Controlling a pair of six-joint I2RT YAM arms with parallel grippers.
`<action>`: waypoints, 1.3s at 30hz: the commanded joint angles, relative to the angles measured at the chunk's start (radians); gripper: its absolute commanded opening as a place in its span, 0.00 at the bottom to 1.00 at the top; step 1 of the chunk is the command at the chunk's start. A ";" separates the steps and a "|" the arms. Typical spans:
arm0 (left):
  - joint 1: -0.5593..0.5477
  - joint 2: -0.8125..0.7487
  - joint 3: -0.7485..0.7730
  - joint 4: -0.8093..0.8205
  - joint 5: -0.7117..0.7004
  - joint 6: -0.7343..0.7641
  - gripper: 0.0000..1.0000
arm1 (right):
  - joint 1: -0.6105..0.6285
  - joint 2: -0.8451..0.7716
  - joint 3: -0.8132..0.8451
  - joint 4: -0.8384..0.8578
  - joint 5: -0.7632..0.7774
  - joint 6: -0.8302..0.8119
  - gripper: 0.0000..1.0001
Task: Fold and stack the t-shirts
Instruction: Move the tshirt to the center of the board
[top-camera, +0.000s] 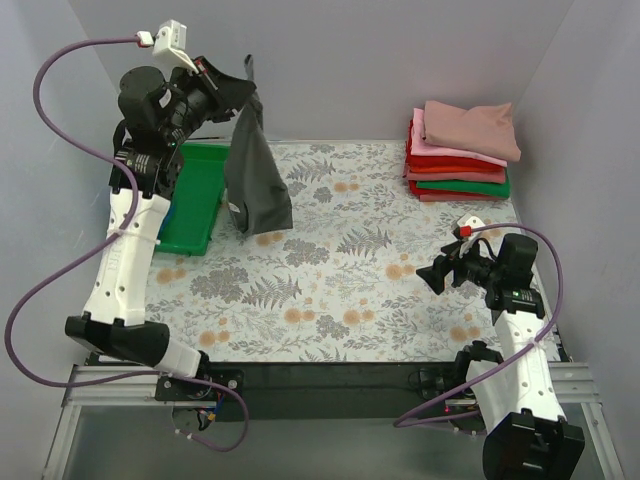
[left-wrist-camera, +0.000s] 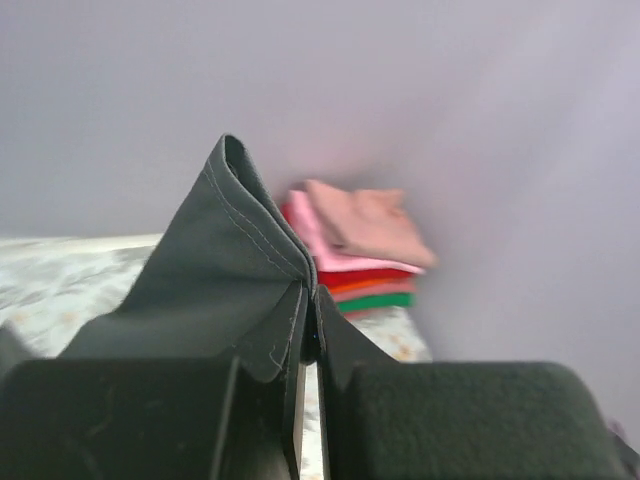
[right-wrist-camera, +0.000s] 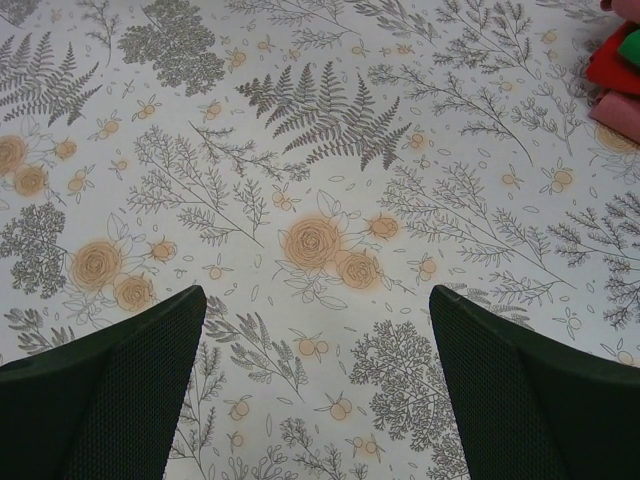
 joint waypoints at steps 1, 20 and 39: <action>-0.070 -0.063 0.006 0.105 0.127 -0.086 0.00 | -0.014 -0.019 0.006 0.032 -0.023 -0.018 0.98; -0.304 -0.279 -0.375 0.275 0.385 -0.286 0.00 | -0.061 -0.045 0.001 0.032 -0.009 -0.030 0.99; -0.299 -0.429 -1.164 -0.113 -0.282 -0.231 0.70 | 0.087 0.212 0.148 -0.238 -0.039 -0.329 0.94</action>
